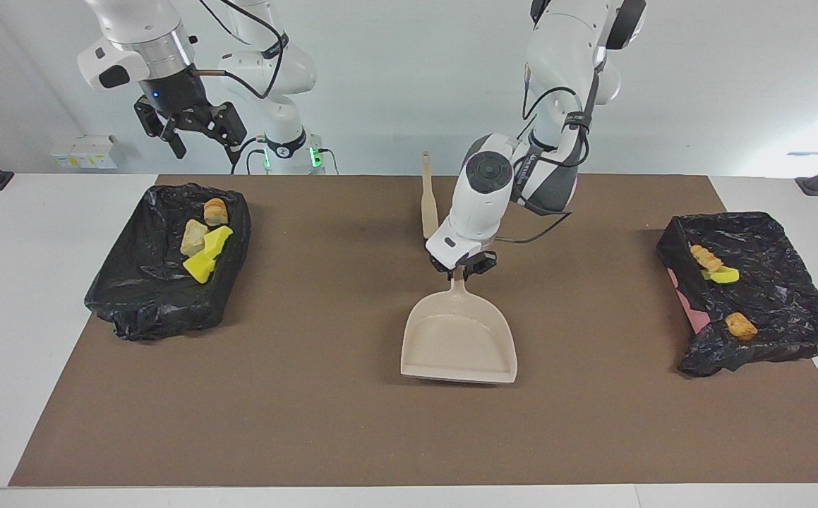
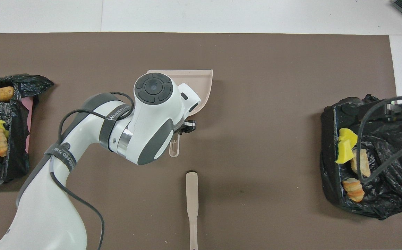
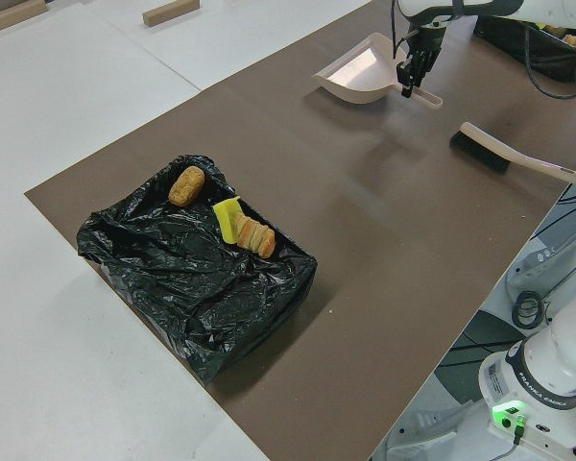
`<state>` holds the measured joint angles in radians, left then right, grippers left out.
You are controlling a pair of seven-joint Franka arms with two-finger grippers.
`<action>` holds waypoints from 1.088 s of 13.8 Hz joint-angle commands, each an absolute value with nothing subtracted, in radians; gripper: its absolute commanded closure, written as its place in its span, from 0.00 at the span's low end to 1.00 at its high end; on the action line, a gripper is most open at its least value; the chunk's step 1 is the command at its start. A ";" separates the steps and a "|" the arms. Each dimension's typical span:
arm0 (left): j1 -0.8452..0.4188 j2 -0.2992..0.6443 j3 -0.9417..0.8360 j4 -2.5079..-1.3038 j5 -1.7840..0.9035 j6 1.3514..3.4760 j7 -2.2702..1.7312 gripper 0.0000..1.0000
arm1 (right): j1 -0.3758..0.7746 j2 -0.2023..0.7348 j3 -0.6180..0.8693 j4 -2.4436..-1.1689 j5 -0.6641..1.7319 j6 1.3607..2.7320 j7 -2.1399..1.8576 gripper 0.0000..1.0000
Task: Sweep and dump trash in bin
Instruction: 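Carry the empty dustpan with the left gripper to the table center, then set the dustpan down with the left gripper and withdraw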
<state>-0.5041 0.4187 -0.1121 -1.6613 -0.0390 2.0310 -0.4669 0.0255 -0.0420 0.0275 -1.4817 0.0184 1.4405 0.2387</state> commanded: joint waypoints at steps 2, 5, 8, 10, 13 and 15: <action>-0.531 0.425 -0.091 -1.663 -0.045 2.062 -0.491 0.00 | 0.040 -0.057 0.012 -1.489 0.021 1.424 0.213 0.00; -0.509 0.407 -0.080 -1.661 -0.043 2.059 -0.491 0.00 | 0.029 -0.057 0.015 -1.489 0.023 1.405 0.213 0.00; -0.430 0.382 -0.080 -1.651 -0.037 2.062 -0.476 0.00 | 0.031 -0.057 0.025 -1.488 0.011 1.381 0.212 0.00; -0.365 0.365 -0.080 -1.643 -0.037 2.053 -0.422 0.00 | 0.031 -0.057 0.025 -1.488 0.014 1.394 0.190 0.00; -0.298 0.353 -0.080 -1.641 -0.037 2.049 -0.336 0.00 | 0.034 -0.057 0.026 -1.488 0.008 1.402 0.147 0.00; -0.238 0.327 -0.080 -1.640 -0.040 2.014 -0.255 0.00 | 0.034 -0.057 0.026 -1.488 0.008 1.393 0.147 0.00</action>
